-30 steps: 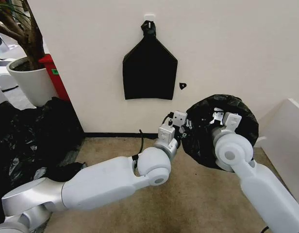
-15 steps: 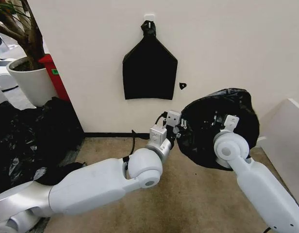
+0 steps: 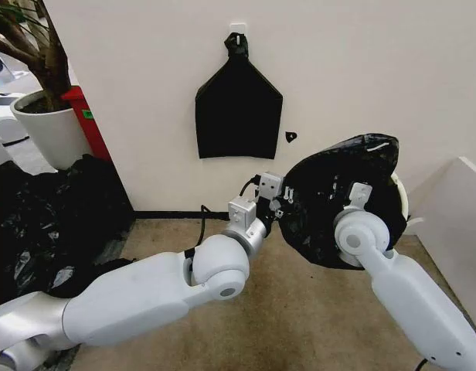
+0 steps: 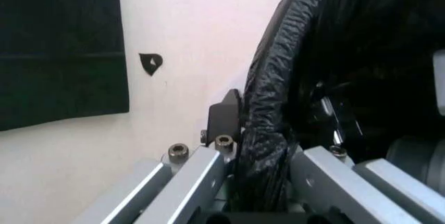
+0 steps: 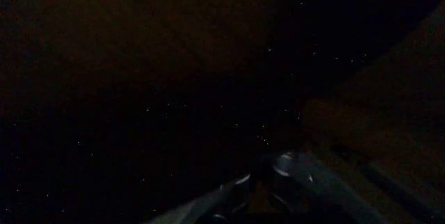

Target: Place the garbage bag over the trash bin.

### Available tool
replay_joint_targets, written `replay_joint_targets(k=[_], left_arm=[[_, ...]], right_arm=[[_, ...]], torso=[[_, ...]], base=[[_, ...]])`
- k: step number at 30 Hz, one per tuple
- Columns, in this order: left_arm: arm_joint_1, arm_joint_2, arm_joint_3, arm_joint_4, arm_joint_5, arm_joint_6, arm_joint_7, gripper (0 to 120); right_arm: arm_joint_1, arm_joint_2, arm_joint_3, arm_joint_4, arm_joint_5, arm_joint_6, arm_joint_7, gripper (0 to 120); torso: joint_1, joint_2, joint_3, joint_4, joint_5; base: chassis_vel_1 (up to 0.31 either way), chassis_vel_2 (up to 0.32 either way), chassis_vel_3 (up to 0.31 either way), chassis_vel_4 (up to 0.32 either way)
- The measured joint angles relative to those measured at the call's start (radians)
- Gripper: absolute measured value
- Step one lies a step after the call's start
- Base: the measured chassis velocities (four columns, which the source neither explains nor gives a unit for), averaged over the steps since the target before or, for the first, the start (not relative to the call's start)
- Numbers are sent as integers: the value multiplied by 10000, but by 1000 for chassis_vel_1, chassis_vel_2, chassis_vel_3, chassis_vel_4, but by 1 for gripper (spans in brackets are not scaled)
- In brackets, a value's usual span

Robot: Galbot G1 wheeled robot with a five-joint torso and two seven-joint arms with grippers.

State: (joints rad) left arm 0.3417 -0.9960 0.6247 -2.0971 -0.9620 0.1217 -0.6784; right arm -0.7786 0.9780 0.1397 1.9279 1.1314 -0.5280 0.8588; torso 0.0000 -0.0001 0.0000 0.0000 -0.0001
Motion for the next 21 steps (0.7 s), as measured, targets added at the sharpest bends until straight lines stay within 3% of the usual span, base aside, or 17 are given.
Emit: replay_joint_targets(k=[13, 21], left_arm=[[19, 5, -48, 8, -59, 20, 84, 0], [224, -183, -501, 683, -371, 160, -396, 0]], right_arm=[[-94, 39, -12, 89, -61, -11, 116, 0], [-665, -449, 38, 1284, 188, -67, 187, 27]], torso=[[0, 0, 0, 0, 3], [0, 0, 0, 0, 1]], base=[[0, 0, 0, 0], [0, 0, 0, 0]])
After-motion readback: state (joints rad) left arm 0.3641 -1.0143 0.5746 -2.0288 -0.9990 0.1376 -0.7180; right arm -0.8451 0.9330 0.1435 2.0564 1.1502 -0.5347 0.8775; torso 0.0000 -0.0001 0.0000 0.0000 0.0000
